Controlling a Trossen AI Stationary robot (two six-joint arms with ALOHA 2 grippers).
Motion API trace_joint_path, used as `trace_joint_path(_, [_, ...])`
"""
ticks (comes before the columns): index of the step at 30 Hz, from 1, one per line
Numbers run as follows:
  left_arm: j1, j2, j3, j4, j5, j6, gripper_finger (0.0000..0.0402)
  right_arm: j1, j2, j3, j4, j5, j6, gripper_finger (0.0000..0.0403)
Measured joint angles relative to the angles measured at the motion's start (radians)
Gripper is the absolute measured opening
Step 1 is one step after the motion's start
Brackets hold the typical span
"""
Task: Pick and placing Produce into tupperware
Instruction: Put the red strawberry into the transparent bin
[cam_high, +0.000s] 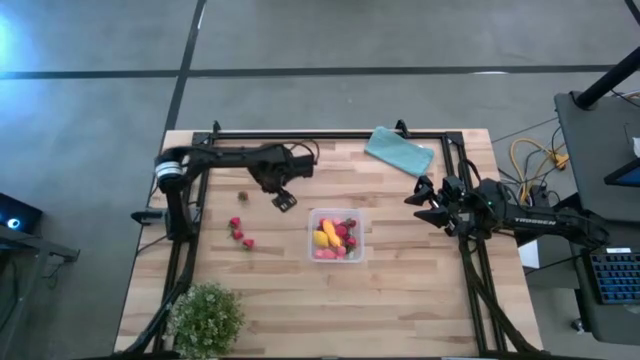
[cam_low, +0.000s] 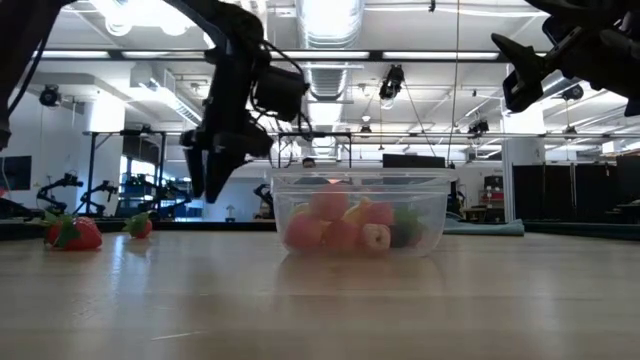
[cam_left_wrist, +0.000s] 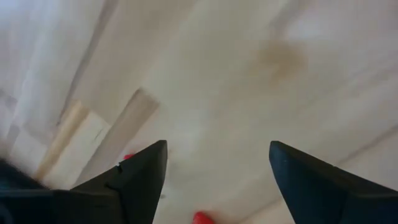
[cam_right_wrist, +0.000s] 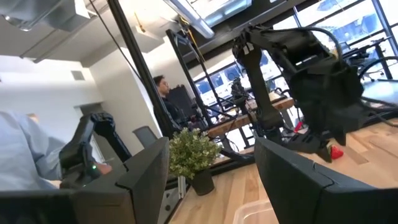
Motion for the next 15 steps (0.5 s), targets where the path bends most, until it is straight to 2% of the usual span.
trace_joint_path(4, [0.024,-0.060,-0.056,0.013,-0.022,-0.018,0.0265,0.000,0.000,0.000,0.000,0.000,0.000,0.0228])
trace_joint_path(7, [0.024,-0.139,-0.128,0.045,-0.052,-0.111,0.0265,0.000,0.000,0.000,-0.001,0.000,0.000,0.0228])
trace_joint_path(15, [0.060,-0.369,-0.391,0.220,-0.044,-0.338,0.0265,0.000,0.000,0.000,0.000,0.000,0.000,0.0228])
